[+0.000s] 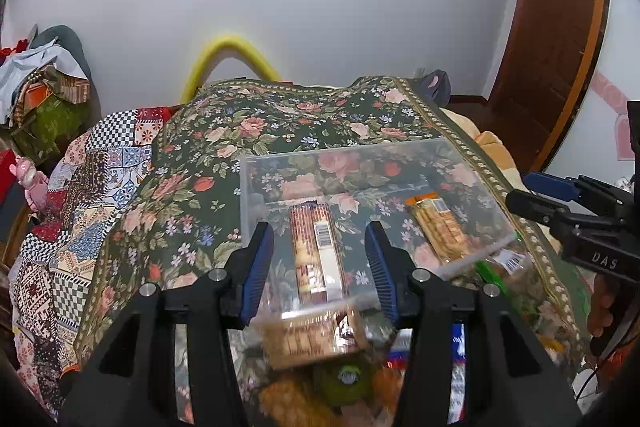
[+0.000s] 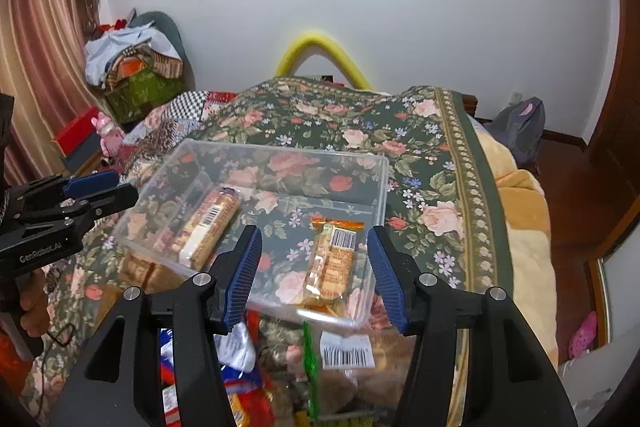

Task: Organize snacks
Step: 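Lower both held bars into the clear plastic box and open both tools, then grasp the puffed-cracker bag with the left tool while the right tool grasps a gold-striped bar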

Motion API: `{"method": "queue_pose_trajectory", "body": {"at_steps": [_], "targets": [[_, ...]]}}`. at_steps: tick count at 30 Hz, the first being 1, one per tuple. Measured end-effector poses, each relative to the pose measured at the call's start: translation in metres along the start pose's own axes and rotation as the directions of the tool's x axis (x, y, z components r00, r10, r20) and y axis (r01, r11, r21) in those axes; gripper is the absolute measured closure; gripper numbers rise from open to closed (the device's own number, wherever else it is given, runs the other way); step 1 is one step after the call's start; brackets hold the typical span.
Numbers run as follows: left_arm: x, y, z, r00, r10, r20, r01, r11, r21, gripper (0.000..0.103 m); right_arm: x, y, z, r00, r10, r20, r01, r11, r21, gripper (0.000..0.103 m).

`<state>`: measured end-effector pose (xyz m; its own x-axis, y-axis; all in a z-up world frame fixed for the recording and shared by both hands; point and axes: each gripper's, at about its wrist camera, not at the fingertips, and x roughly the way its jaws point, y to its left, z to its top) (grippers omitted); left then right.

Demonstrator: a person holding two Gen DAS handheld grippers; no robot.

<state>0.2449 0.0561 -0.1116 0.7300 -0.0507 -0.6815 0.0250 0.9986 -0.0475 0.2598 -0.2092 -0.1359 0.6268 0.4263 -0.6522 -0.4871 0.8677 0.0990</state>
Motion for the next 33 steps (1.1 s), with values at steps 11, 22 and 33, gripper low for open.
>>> {"method": "queue_pose_trajectory", "body": {"at_steps": [11, 22, 33], "targets": [[-0.031, 0.005, -0.039, 1.000, 0.007, -0.027, -0.007, 1.000, -0.008, 0.048, -0.040, -0.001, -0.030, 0.999, 0.002, 0.036, -0.004, 0.999, 0.043, 0.048], [-0.002, 0.023, -0.103, 0.983, 0.019, -0.183, -0.038, 0.995, -0.096, 0.047, -0.042, -0.004, -0.083, 0.998, 0.033, -0.062, -0.027, 0.994, 0.107, 0.048], [0.011, 0.039, -0.145, 0.973, -0.014, -0.232, -0.032, 0.981, -0.190, 0.046, -0.030, 0.009, -0.113, 0.986, 0.074, -0.148, -0.062, 0.994, 0.088, 0.048]]}}
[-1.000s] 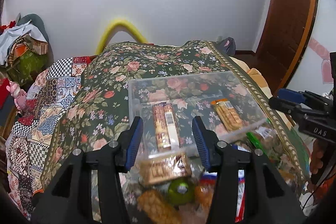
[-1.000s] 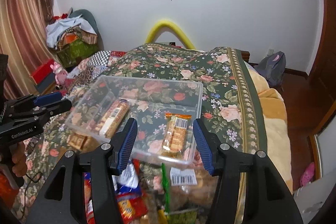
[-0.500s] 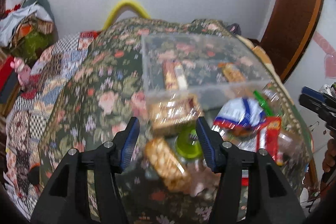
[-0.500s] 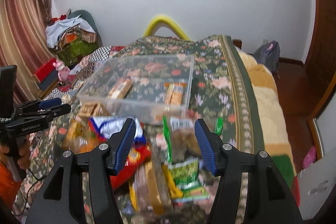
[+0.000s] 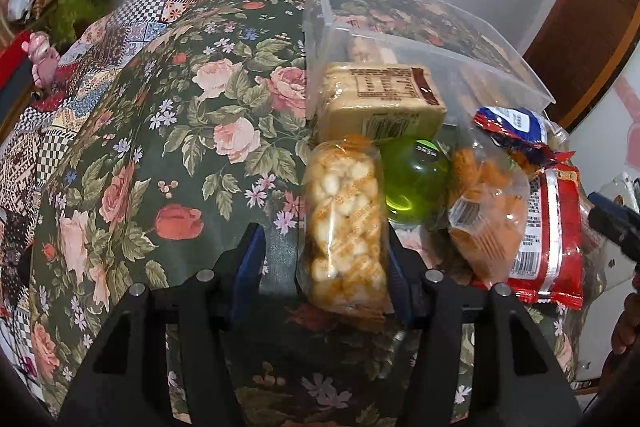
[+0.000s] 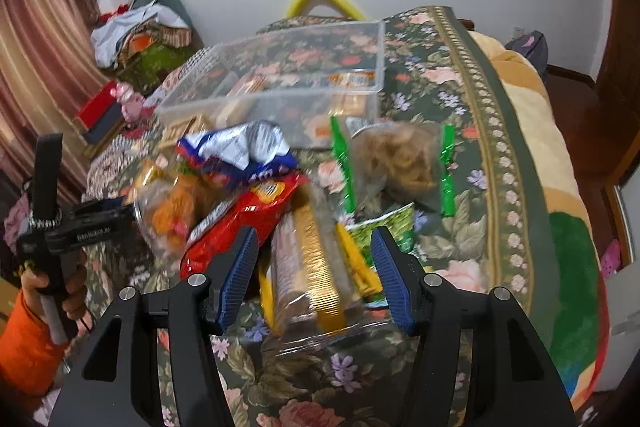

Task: Organize snacks
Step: 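Grasp the puffed-cracker bag with the left tool while the right tool grasps a gold-striped bar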

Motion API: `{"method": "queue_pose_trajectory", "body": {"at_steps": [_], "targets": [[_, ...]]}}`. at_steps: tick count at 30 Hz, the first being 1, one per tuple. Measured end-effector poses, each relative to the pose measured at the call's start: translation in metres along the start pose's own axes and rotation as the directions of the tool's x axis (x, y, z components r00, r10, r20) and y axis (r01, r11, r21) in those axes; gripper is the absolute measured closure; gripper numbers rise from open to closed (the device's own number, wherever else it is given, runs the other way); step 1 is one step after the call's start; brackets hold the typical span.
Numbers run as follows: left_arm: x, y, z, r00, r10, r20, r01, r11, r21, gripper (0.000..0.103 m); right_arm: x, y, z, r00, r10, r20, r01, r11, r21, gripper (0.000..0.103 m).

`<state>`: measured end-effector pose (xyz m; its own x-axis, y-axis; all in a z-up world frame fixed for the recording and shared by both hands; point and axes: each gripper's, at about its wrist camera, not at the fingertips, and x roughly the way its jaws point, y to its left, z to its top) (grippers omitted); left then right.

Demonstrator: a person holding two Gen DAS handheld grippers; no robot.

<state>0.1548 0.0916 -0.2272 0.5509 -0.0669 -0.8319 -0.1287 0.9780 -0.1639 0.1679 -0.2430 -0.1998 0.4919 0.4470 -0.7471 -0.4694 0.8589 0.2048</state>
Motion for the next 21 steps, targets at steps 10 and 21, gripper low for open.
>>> {"method": "queue_pose_trajectory", "body": {"at_steps": [10, 21], "targets": [[0.012, -0.016, -0.003, 0.999, 0.034, 0.027, -0.035, 0.998, 0.056, 0.063, 0.024, 0.006, 0.001, 0.999, -0.001, -0.041, 0.000, 0.999, -0.035, 0.054], [-0.006, -0.014, -0.008, 0.998, 0.044, 0.050, -0.047, 0.997, 0.064, 0.068, 0.029, 0.006, -0.007, 0.999, -0.034, -0.042, 0.033, 0.999, -0.036, 0.066]]}}
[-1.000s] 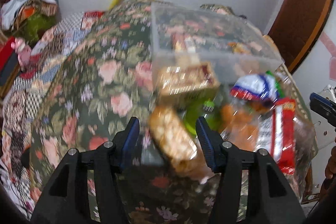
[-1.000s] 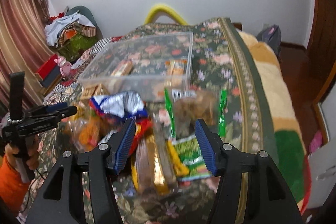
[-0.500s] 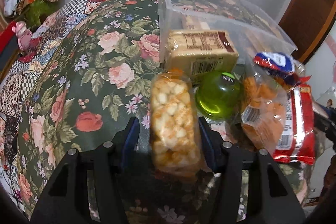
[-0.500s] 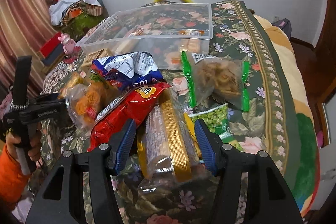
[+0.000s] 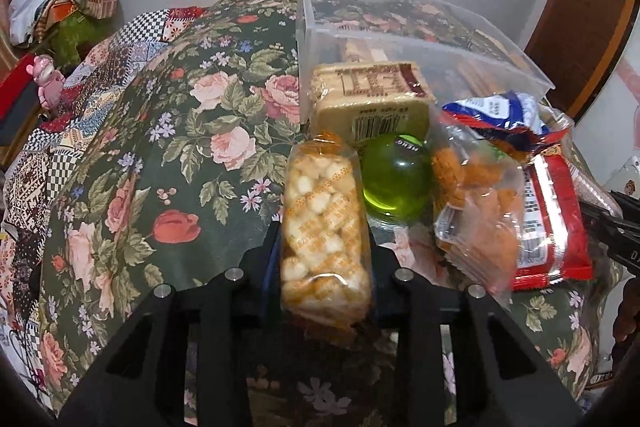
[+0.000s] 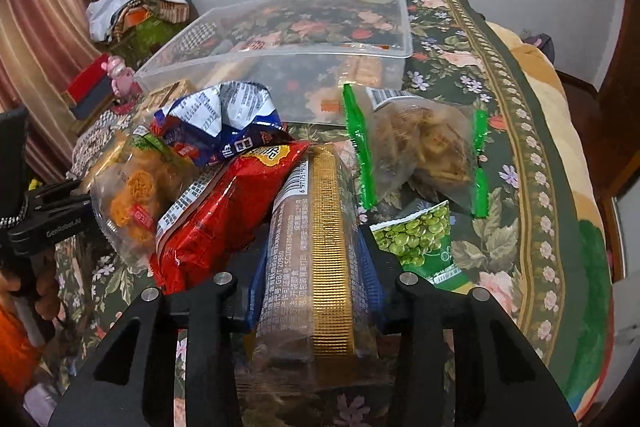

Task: Organize snacks
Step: 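Grasp the puffed-cracker bag with the left tool while the right tool grasps a gold-striped bar, then carry both held snacks into the clear box and open both tools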

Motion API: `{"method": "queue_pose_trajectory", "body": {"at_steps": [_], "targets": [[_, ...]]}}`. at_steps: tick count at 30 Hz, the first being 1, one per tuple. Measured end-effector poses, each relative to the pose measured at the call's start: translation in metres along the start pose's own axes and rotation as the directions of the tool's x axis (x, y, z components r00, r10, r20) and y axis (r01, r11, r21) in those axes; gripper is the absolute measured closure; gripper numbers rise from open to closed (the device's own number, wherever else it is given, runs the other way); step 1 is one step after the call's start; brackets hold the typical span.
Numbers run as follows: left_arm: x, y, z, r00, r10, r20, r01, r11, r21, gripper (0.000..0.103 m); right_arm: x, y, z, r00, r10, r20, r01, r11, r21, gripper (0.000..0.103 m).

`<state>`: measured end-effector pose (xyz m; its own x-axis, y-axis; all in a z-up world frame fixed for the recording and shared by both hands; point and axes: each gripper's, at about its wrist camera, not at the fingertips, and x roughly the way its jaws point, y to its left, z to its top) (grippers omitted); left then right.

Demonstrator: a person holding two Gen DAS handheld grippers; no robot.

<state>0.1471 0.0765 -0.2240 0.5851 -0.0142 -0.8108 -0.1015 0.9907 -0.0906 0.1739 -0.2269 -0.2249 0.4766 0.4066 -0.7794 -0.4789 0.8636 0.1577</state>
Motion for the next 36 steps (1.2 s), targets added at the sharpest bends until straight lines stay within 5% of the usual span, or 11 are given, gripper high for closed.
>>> {"method": "queue_pose_trajectory", "body": {"at_steps": [21, 36], "targets": [[-0.078, -0.023, 0.044, 0.978, -0.024, 0.205, 0.016, 0.999, 0.040, 0.068, -0.068, -0.008, 0.022, 0.984, -0.001, 0.177, -0.004, 1.000, 0.028, 0.066], [-0.074, -0.043, 0.101, 0.959, -0.059, 0.276, 0.037, 0.996, 0.085, 0.068, -0.071, 0.010, 0.074, 0.951, -0.001, 0.308, 0.016, 0.999, -0.045, 0.066]]}}
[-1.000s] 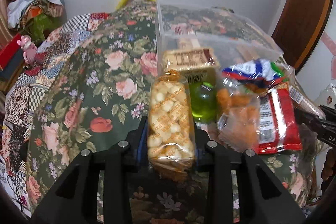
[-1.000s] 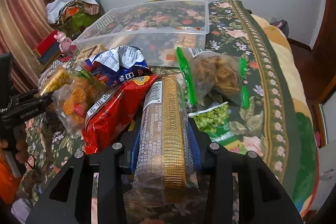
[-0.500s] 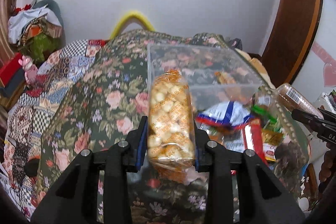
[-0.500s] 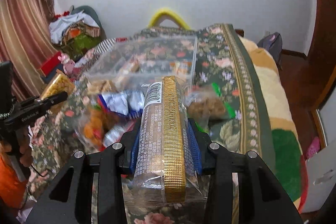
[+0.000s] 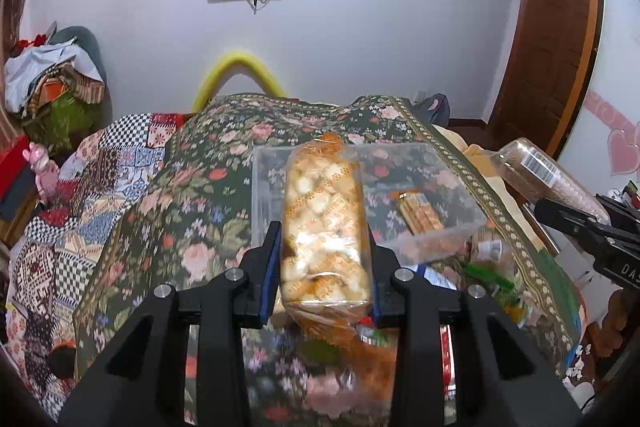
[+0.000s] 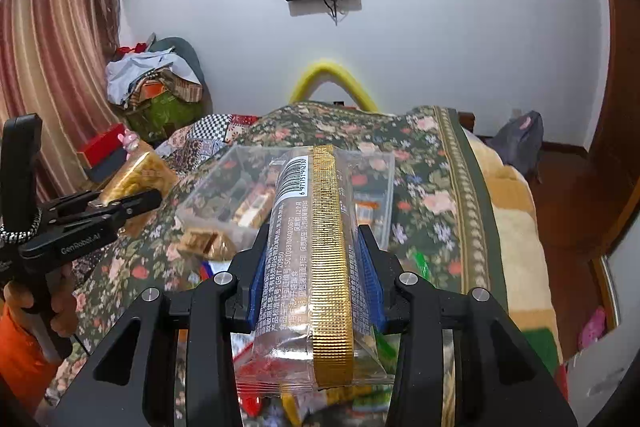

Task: Organize snacks
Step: 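Carry both held snacks into the clear box and open both tools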

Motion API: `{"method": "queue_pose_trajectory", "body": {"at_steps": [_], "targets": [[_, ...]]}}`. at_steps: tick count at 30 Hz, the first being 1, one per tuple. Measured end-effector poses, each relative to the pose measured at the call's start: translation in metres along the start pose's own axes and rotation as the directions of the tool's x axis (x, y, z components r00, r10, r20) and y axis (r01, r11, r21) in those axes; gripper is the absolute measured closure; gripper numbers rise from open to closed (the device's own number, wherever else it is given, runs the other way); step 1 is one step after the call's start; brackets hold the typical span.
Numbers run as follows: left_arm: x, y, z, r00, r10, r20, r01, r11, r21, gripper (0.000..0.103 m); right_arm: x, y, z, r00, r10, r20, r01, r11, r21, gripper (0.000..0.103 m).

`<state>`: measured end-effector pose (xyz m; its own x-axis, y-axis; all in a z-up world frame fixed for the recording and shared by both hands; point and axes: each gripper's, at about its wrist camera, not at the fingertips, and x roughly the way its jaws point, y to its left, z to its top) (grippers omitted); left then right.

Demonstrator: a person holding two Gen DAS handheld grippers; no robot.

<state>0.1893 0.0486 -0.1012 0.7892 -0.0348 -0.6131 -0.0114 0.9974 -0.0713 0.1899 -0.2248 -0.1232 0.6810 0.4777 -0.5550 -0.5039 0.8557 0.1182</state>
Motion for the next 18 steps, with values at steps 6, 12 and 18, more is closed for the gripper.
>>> {"method": "queue_pose_trajectory", "body": {"at_steps": [6, 12, 18], "targets": [[0.020, -0.003, 0.016, 1.000, -0.001, 0.001, 0.001, 1.000, 0.012, 0.068, 0.024, 0.001, 0.018, 1.000, 0.008, 0.013, -0.008, 1.000, -0.003, 0.066], [0.049, -0.001, 0.023, 1.000, 0.007, -0.022, -0.006, 1.000, 0.018, 0.068, 0.059, 0.001, 0.027, 1.000, 0.012, -0.022, -0.012, 1.000, 0.009, 0.066], [0.087, 0.009, 0.023, 0.996, 0.022, -0.087, -0.021, 1.000, 0.004, 0.068, 0.100, 0.004, 0.028, 0.995, 0.013, -0.097, -0.010, 0.999, 0.035, 0.066]]}}
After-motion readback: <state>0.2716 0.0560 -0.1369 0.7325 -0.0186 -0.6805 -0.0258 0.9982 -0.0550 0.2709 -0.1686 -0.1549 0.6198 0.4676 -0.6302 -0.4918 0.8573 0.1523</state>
